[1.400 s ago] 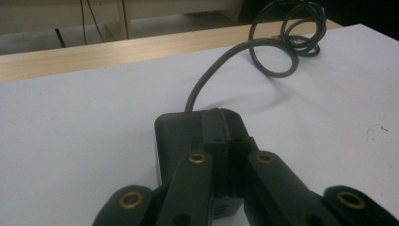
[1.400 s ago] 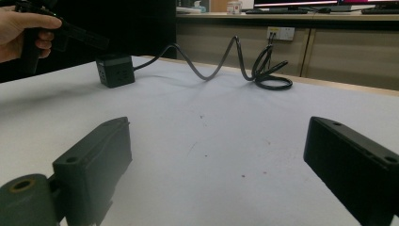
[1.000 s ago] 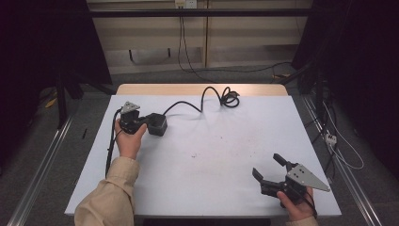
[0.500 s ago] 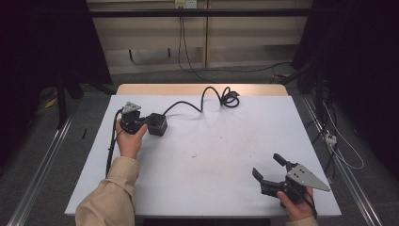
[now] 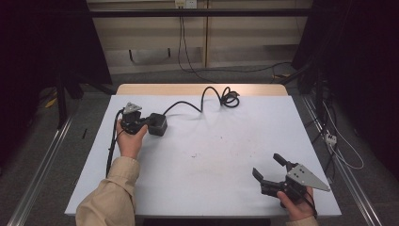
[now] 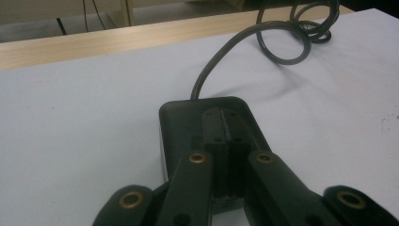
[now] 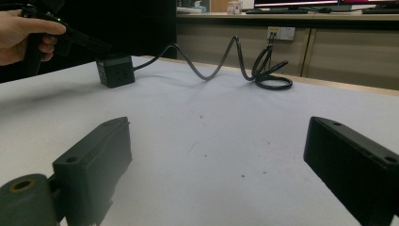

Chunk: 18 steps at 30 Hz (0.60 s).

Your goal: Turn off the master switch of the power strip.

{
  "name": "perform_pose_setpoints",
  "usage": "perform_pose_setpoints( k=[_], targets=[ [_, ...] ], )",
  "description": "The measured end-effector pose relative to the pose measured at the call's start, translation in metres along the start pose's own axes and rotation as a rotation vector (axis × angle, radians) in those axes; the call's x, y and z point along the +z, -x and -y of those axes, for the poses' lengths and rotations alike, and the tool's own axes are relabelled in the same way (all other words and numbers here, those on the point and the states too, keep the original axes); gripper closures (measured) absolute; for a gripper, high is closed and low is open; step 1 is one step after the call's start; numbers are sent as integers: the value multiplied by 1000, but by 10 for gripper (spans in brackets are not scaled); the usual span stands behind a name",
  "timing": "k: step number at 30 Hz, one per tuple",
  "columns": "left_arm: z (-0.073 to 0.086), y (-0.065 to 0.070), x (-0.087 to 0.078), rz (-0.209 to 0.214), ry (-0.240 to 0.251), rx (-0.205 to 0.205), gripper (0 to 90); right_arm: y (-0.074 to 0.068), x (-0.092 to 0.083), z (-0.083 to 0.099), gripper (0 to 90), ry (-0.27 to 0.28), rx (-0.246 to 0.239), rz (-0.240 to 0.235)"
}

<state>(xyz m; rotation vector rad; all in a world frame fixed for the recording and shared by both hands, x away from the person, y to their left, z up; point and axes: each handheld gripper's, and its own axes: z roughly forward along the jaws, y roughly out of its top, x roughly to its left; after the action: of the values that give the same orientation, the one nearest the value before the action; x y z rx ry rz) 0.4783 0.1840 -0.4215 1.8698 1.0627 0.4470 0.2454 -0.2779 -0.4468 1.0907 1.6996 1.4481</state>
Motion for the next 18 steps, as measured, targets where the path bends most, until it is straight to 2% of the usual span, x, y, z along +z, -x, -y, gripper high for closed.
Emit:
perform_pose_setpoints(
  k=[8,10,11,18],
  targets=[
    [0,0,0,-4,4,-7,900,0,0,0,72,0,0,-2],
    [0,-1,0,-6,-3,3,900,0,0,0,72,-1,1,-1],
    [0,0,0,-4,7,-12,900,0,0,0,72,0,1,-1],
    [1,0,0,-6,6,5,900,0,0,0,72,-1,0,-2]
  ],
)
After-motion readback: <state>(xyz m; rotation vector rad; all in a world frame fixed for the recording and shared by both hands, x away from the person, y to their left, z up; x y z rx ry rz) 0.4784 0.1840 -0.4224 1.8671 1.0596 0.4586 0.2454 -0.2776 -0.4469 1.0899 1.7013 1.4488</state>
